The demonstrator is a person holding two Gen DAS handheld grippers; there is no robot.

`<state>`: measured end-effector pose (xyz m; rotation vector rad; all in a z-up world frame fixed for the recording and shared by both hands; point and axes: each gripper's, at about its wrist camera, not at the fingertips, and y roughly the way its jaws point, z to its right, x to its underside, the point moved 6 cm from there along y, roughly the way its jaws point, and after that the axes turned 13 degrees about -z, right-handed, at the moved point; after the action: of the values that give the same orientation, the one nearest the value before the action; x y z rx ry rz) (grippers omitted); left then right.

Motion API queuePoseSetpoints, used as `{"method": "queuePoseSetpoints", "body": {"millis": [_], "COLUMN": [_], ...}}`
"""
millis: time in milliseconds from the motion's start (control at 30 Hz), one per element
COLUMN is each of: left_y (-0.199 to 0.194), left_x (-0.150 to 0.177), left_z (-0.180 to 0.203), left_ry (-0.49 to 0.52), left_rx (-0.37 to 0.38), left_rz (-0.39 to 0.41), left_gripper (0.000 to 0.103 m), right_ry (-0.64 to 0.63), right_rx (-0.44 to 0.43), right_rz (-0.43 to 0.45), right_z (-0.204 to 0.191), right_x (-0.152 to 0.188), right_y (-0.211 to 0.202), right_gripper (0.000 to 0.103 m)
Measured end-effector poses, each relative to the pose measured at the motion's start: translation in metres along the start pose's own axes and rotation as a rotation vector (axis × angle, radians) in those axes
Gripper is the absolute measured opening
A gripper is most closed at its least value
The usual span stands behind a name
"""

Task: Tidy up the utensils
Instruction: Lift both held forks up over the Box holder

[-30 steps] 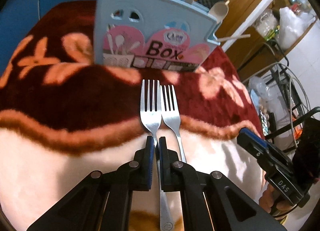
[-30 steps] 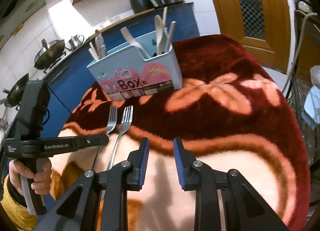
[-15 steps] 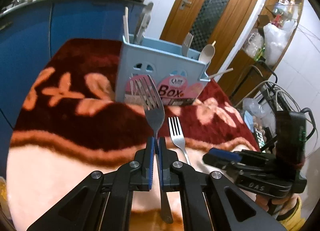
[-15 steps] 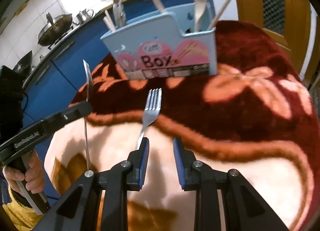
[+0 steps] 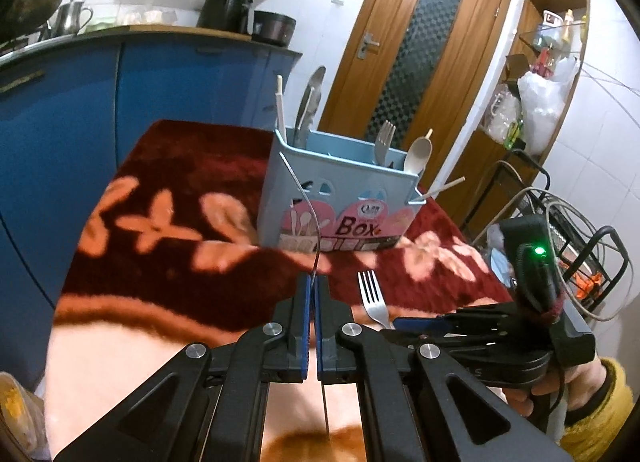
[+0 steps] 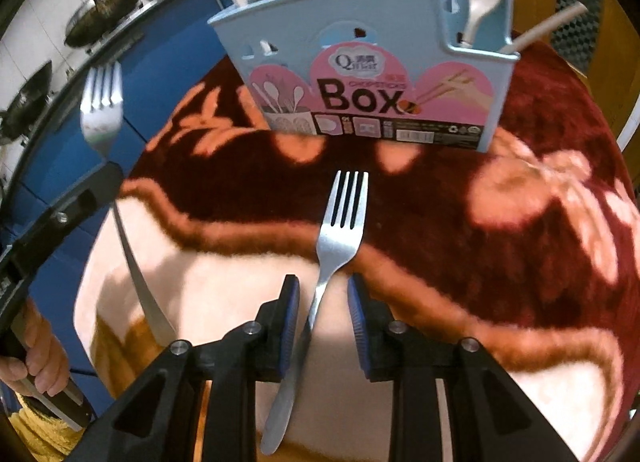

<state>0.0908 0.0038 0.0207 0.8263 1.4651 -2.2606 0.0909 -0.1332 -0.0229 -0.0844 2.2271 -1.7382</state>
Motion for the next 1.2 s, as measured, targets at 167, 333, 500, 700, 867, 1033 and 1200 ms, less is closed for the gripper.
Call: {"method": "queuePoseSetpoints", "body": {"millis": [167, 333, 500, 700, 867, 1033, 1200], "left_y": [-0.004, -0.01, -0.017, -0.025, -0.029, -0.035, -0.041], "left_x": [-0.003, -0.006, -0.011, -0.021, -0.035, -0.056, -0.082], "left_z": [0.001, 0.006, 0.012, 0.02, 0.027, 0.031, 0.033], "left_ry": [0.0, 0.016, 0.036, 0.055, 0.06, 0.061, 0.064], "left_rx": [0.01, 0.029, 0.024, 0.017, 0.012, 0.002, -0.03], "left_rz": [0.023, 0.057, 0.093, 0.144, 0.174, 0.217, 0.263], "left_gripper": [0.001, 0.001, 0.001, 0.001, 0.001, 0.001, 0.001], "right_ry": [-0.037, 0.013, 0.075, 0.067, 0.06, 0.061, 0.065], "right_rx": [0.105, 0.038, -0.063, -0.132, -0.124, -0.105, -0.088], "right_rz": [-0.047, -0.003, 0.12, 0.358, 0.535, 0.64, 0.706], "right_z": [-0.009, -0.003, 0.014, 0.019, 0.019, 0.019, 0.026], "right_x": [-0.007, -0.007, 0.005, 0.019, 0.016, 0.006, -0.009], "right_y": [0.004, 0.001, -0.015, -0.06, -0.093, -0.12, -0.139], "right_gripper": [0.014, 0.007, 0.007, 0.007, 0.007, 0.007, 0.007]}}
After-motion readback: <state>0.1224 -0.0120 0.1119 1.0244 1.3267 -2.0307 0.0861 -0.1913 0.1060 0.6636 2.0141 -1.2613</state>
